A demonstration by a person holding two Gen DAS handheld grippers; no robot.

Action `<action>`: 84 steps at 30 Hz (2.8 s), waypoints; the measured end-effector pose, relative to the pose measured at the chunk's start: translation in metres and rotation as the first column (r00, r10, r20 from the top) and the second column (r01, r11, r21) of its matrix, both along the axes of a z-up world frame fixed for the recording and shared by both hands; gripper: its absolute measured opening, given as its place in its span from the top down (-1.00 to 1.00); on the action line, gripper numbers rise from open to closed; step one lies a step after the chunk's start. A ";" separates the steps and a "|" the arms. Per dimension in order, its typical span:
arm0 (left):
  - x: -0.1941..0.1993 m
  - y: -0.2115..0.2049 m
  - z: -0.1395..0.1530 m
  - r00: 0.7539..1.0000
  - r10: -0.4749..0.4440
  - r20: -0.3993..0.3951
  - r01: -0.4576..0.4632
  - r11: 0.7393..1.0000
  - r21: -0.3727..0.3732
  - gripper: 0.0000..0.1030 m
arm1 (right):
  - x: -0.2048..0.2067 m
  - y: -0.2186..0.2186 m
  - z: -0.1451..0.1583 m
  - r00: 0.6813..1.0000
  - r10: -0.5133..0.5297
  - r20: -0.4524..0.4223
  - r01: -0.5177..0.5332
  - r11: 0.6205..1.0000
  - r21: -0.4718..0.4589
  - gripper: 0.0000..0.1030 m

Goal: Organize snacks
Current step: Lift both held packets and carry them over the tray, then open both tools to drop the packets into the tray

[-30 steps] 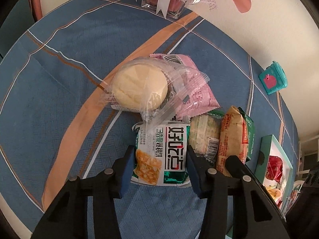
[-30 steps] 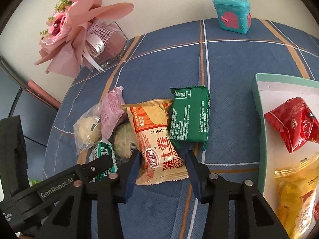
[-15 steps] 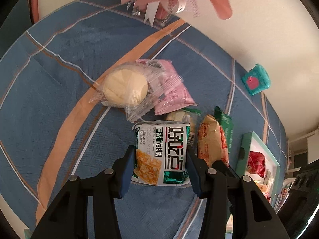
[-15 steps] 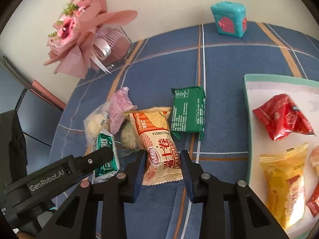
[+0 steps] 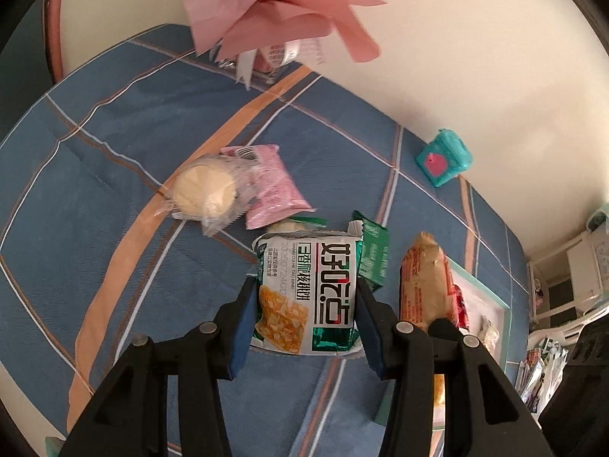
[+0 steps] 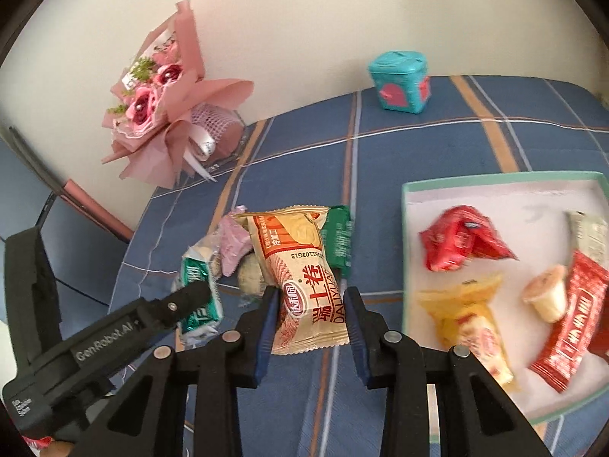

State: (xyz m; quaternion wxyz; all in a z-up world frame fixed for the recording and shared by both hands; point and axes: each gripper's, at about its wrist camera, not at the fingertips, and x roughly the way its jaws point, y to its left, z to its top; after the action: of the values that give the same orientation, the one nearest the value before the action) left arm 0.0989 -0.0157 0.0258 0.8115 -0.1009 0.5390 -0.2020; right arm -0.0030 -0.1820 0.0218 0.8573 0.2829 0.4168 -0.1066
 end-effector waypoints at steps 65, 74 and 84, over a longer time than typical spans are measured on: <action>-0.112 -0.241 -0.004 0.857 -0.478 0.193 0.413 0.861 0.296 0.02 | -0.124 -0.192 -0.029 0.914 -0.401 -0.061 0.405 0.912 0.073 0.27; -0.112 -0.245 -0.011 0.853 -0.489 0.183 0.422 0.852 0.309 0.02 | -0.113 -0.192 -0.033 0.925 -0.370 -0.091 0.375 0.925 0.058 0.27; -0.110 -0.246 -0.017 0.852 -0.499 0.157 0.438 0.845 0.306 0.02 | -0.108 -0.189 -0.034 0.926 -0.357 -0.123 0.363 0.931 0.026 0.24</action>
State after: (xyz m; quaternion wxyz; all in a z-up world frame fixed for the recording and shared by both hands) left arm -0.0111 -0.2615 0.0085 0.7998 0.1656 0.4710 -0.3331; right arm -0.1114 -0.3713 -0.0119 0.7903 0.3686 0.4094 -0.2682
